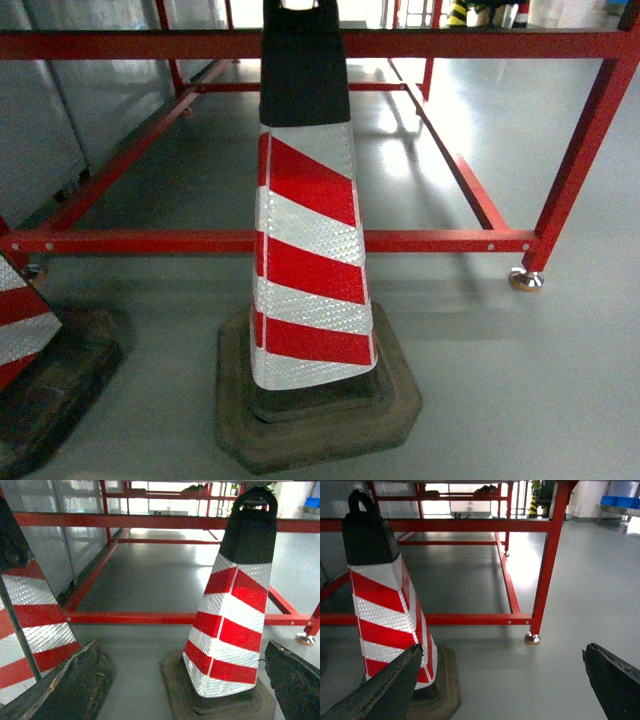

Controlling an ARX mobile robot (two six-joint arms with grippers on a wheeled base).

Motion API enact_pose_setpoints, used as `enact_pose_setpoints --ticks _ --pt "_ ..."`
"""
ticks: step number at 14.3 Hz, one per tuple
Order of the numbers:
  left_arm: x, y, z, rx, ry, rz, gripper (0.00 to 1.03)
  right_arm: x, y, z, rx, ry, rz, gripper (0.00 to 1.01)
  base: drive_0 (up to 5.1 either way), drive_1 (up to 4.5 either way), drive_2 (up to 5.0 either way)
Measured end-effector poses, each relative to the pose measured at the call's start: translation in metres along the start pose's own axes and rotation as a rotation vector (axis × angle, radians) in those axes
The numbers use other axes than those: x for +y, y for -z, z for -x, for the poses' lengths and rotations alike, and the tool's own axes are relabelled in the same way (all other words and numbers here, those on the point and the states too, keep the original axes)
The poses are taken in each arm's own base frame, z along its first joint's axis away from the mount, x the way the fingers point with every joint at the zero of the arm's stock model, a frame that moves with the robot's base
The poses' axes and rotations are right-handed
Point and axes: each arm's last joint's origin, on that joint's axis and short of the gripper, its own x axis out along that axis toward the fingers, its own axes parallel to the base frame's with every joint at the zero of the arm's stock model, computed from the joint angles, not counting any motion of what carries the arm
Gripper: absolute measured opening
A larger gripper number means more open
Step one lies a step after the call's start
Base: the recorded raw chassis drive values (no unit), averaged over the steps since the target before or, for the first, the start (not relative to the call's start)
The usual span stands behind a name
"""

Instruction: Pick blue part to blue bin on bottom shelf

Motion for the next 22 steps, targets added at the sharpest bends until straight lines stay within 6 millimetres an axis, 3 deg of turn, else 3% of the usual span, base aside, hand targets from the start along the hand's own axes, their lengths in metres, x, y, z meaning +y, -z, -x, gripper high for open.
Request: enact_pose_setpoints --ticks 22 --pt "0.0001 -0.0004 0.0000 -0.003 -0.003 -0.001 0.98 0.0000 0.0000 0.0000 0.000 0.000 -0.001 0.98 0.0 0.00 0.0"
